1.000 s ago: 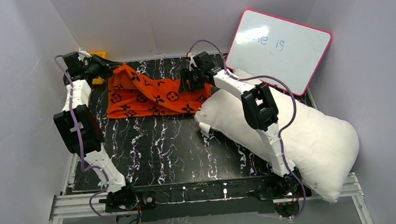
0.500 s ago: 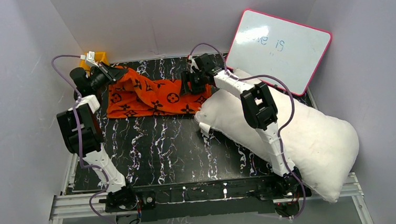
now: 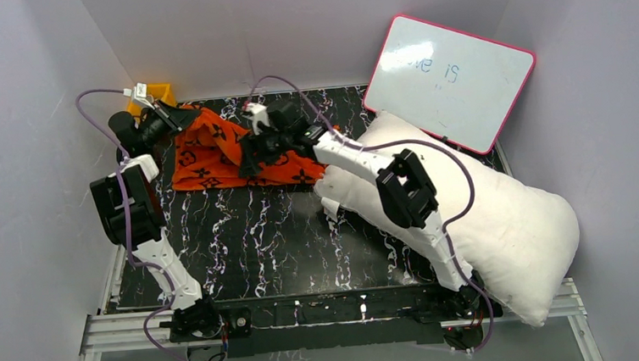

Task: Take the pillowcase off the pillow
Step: Fold the pillowcase at the center of the board.

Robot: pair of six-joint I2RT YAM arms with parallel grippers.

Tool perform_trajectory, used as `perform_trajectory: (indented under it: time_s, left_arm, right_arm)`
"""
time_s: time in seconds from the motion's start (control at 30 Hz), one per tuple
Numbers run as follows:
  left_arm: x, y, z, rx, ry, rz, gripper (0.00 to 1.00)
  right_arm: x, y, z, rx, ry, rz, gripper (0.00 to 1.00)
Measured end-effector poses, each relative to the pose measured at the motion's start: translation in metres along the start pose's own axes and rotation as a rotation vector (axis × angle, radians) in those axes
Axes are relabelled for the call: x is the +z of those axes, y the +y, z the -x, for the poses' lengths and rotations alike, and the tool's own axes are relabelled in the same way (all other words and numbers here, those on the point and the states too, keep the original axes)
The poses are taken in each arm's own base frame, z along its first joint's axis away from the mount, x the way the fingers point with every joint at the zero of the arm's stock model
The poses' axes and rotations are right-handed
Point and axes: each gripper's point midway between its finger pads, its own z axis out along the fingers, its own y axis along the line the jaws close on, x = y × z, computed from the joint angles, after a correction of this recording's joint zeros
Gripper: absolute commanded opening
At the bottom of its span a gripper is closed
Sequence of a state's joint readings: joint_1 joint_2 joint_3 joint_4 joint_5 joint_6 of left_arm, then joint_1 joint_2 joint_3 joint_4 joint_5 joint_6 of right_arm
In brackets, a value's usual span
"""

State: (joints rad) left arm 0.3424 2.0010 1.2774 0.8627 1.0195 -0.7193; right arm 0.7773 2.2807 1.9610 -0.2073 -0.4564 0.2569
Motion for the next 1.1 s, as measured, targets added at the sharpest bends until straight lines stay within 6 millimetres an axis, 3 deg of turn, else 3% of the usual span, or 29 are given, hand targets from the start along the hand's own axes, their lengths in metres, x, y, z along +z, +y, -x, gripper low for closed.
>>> perform_trajectory:
  time_s: [0.17, 0.27, 0.33, 0.57, 0.67, 0.77, 0.93, 1.1]
  left_arm:
    - [0.011, 0.006, 0.013, -0.097, -0.009, -0.021, 0.00]
    - [0.016, 0.008, 0.015, -0.180, 0.007, -0.042, 0.00]
    - [0.017, 0.006, 0.015, -0.238, 0.023, -0.058, 0.00]
    - [0.019, -0.003, 0.019, -0.358, 0.061, -0.096, 0.00]
    - [0.019, -0.005, 0.022, -0.380, 0.068, -0.103, 0.00]
    - [0.018, -0.005, 0.025, -0.400, 0.076, -0.098, 0.00]
    - [0.015, -0.002, 0.026, -0.433, 0.078, -0.087, 0.00]
    - [0.014, 0.005, 0.001, -0.496, 0.103, -0.062, 0.00]
  right_arm:
    - [0.037, 0.097, 0.037, -0.165, -0.105, 0.206, 0.89]
    - [0.056, 0.116, 0.045, -0.227, -0.173, 0.278, 0.94]
    - [0.068, 0.109, 0.044, -0.245, -0.202, 0.286, 0.98]
    - [0.128, 0.038, 0.038, -0.292, -0.352, 0.217, 0.99]
    - [0.143, 0.016, 0.041, -0.317, -0.440, 0.199, 0.99]
    - [0.150, 0.003, 0.045, -0.330, -0.510, 0.168, 0.99]
    - [0.145, -0.001, 0.065, -0.362, -0.632, 0.132, 0.99]
    - [0.138, -0.007, 0.084, -0.394, -0.758, 0.087, 0.99]
